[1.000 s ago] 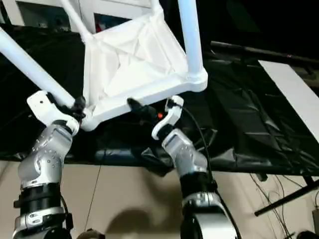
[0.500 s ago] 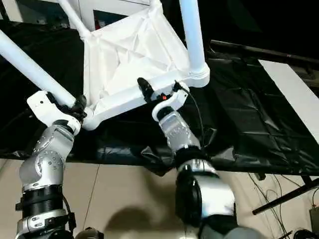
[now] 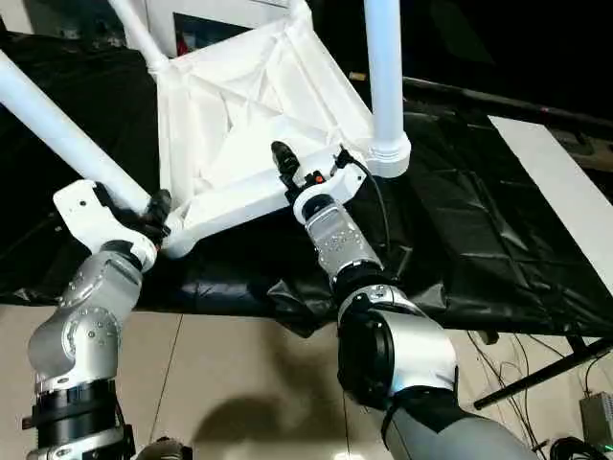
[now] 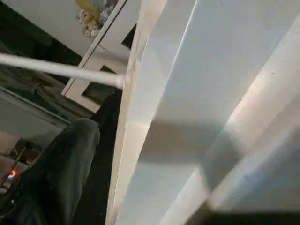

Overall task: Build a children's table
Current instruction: Flip table

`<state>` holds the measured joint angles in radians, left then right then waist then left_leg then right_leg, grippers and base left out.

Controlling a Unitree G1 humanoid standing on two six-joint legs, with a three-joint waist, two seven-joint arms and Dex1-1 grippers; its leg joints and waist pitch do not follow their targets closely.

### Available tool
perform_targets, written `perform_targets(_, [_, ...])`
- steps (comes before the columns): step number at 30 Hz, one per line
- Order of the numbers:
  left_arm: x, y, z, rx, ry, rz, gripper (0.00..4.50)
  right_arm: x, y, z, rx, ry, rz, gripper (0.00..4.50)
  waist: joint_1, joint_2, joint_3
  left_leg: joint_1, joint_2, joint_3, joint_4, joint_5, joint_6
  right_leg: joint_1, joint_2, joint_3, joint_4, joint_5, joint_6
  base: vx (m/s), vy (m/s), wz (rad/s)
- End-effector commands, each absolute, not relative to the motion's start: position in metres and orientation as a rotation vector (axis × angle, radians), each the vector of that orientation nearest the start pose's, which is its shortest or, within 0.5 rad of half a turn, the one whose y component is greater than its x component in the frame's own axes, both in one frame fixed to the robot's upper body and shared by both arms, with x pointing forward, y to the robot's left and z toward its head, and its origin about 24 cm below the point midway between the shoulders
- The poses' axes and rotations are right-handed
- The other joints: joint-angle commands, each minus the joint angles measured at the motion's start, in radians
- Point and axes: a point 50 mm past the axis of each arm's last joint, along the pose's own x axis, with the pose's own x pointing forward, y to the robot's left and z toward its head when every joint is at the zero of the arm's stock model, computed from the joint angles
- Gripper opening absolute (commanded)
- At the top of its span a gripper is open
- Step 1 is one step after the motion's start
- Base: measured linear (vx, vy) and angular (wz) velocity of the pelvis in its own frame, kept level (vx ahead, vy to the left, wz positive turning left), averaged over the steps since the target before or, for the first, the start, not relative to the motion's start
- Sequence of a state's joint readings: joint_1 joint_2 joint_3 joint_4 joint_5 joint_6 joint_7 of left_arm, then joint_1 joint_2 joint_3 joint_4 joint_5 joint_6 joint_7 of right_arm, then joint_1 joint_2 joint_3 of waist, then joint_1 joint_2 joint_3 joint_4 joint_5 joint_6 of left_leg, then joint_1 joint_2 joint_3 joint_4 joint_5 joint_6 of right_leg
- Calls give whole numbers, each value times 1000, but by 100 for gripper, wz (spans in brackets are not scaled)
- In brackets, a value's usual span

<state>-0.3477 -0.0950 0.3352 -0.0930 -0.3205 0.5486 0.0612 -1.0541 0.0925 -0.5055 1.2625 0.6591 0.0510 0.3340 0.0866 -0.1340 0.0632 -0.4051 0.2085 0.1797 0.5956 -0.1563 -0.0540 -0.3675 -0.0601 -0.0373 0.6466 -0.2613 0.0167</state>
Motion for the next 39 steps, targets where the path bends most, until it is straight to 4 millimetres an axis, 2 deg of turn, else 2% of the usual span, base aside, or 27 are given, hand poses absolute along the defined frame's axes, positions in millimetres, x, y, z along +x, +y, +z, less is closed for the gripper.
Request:
perform_targets(1, [302, 151, 90, -552, 163, 32, 229, 397, -66, 96, 1047, 191, 291, 414, -1, 7, -66, 39, 33, -1, -57, -28, 23, 28, -68, 31, -56, 172, -172, 0, 0, 0])
perform_targets(4, [301, 151, 90, -553, 165, 32, 229, 397, -66, 95, 1066, 191, 279, 391, -1, 3, -66, 39, 33, -1, -57, -20, 25, 28, -67, 31, -56, 178, -169, 0, 0, 0])
perform_targets(10, [300, 151, 91, -551, 165, 36, 229, 398, -69, 95, 1082, 184, 259, 355, 0, 2, -65, 39, 32, 0, -56, -12, 29, 28, -67, 31, -56, 180, -168, 0, 0, 0])
perform_targets(14, [300, 153, 91, -544, 166, 41, 229, 398, -73, 94, 1098, 184, 241, 324, 0, 5, -67, 40, 32, -1, -55, -12, 24, 27, -66, 30, -55, 185, -169, 0, 0, 0])
perform_targets(16, [300, 153, 91, -537, 169, 41, 229, 398, -76, 93, 1120, 182, 223, 291, 0, 6, -67, 40, 32, -1, -55, -8, 26, 28, -66, 30, -54, 194, -170, 0, 0, 0])
perform_targets(18, [300, 153, 91, -534, 169, 40, 229, 398, -77, 92, 1126, 181, 219, 288, 0, 4, -67, 40, 31, 0, -54, -6, 27, 28, -65, 31, -54, 198, -172, 0, 0, 0])
perform_targets(21, [300, 154, 91, -529, 172, 38, 229, 398, -78, 92, 1124, 181, 214, 253, 1, 13, -69, 40, 32, -1, -54, -8, 22, 29, -65, 30, -53, 208, -173, 0, 0, 0])
perform_targets(23, [301, 154, 91, -517, 176, 42, 229, 399, -80, 91, 1134, 178, 200, 247, 1, 11, -70, 41, 32, -1, -54, -11, 19, 29, -64, 30, -52, 214, -174, 0, 0, 0])
perform_targets(24, [301, 154, 91, -511, 179, 41, 229, 399, -81, 91, 1137, 177, 196, 237, 1, 15, -70, 41, 32, -2, -55, -15, 17, 29, -65, 29, -52, 212, -175, 0, 0, 0])
perform_targets(25, [302, 154, 91, -508, 181, 40, 229, 399, -81, 91, 1138, 176, 195, 237, 1, 13, -71, 41, 32, -2, -54, -13, 15, 29, -65, 29, -52, 216, -176, 0, 0, 0])
perform_targets(26, [302, 158, 91, -496, 174, 70, 264, 399, -82, 91, 1134, 177, 192, 233, 1, 15, -72, 42, 32, -2, -55, -14, 14, 30, -65, 29, -52, 214, -176, 0, 0, 0])
perform_targets(27, [302, 157, 92, -507, 166, 54, 264, 399, -82, 91, 1133, 176, 191, 233, 1, 15, -72, 42, 32, -2, -55, -16, 11, 30, -65, 29, -52, 216, -177, 0, 0, 0])
perform_targets(29, [302, 157, 93, -501, 161, 35, 297, 399, -83, 92, 1134, 173, 188, 232, 2, 15, -73, 42, 32, -1, -54, -14, 8, 30, -66, 29, -51, 218, -181, 0, 0, 0])
perform_targets(32, [303, 158, 93, -494, 162, 27, 307, 399, -84, 92, 1137, 170, 184, 228, 4, 17, -75, 43, 31, -1, -53, -11, 8, 31, -65, 29, -50, 235, -183, 0, 0, 0])
perform_targets(34, [304, 160, 97, -486, 140, 11, 331, 400, -89, 92, 1166, 156, 156, 227, 6, 22, -77, 43, 31, -2, -52, -5, 7, 31, -64, 28, -48, 245, -183, 0, 0, 0])
perform_targets(35, [304, 160, 97, -486, 136, 6, 331, 401, -90, 92, 1171, 154, 152, 227, 6, 21, -77, 44, 31, -1, -52, -4, 7, 31, -64, 28, -49, 246, -182, 0, 0, 0])
perform_targets(36, [305, 160, 99, -487, 126, -8, 331, 401, -92, 92, 1186, 150, 139, 227, 7, 23, -77, 44, 31, -1, -52, -4, 5, 30, -64, 28, -47, 248, -182, 0, 0, 0])
perform_targets(37, [305, 161, 104, -494, 92, -41, 331, 402, -96, 93, 1194, 141, 121, 227, 10, 30, -77, 46, 31, -2, -54, -15, -3, 29, -64, 28, -48, 240, -181, 0, 0, 0])
perform_targets(38, [304, 162, 111, -508, 51, -78, 331, 402, -99, 93, 1194, 134, 109, 227, 9, 27, -76, 46, 32, -2, -54, -20, -5, 29, -64, 27, -50, 234, -180, 0, 0, 0])
perform_targets(39, [304, 162, 111, -509, 48, -81, 331, 402, -100, 93, 1193, 134, 109, 227, 11, 31, -78, 46, 31, -2, -55, -25, -15, 29, -63, 27, -48, 235, -180, 0, 0, 0])
